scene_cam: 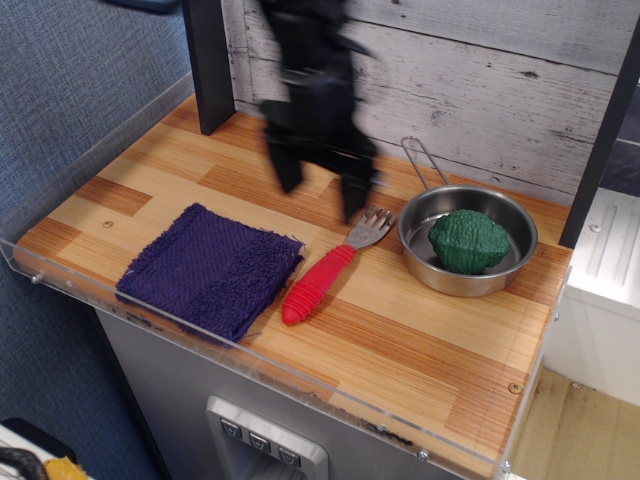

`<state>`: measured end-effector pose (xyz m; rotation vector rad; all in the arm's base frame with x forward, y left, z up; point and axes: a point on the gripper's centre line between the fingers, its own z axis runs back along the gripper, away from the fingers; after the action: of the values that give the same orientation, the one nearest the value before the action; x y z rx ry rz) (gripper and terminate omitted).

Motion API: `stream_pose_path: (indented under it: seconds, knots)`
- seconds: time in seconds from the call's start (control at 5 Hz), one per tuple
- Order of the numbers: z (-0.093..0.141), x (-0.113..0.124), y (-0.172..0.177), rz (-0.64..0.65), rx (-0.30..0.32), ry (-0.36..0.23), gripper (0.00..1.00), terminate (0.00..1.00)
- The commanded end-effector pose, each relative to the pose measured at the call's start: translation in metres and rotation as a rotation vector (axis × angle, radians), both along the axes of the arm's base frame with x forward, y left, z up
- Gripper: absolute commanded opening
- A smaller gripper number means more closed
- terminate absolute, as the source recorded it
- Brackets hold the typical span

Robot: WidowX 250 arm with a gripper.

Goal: Move broccoli to left of purple cloth.

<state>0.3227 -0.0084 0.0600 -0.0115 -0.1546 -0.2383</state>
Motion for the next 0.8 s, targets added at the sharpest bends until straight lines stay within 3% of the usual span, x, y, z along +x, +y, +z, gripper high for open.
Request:
stream_pose_path:
  seconds: [0.0,0.2,0.6]
  knots:
    - [0.000,0.048,-0.057,-0.085,0.016,-0.075,1.00,0.00]
    - [0.003,0.052,-0.063,-0.081,-0.005,-0.093,1.00,0.00]
    - [0.031,0.049,-0.067,-0.059,0.000,-0.146,1.00,0.00]
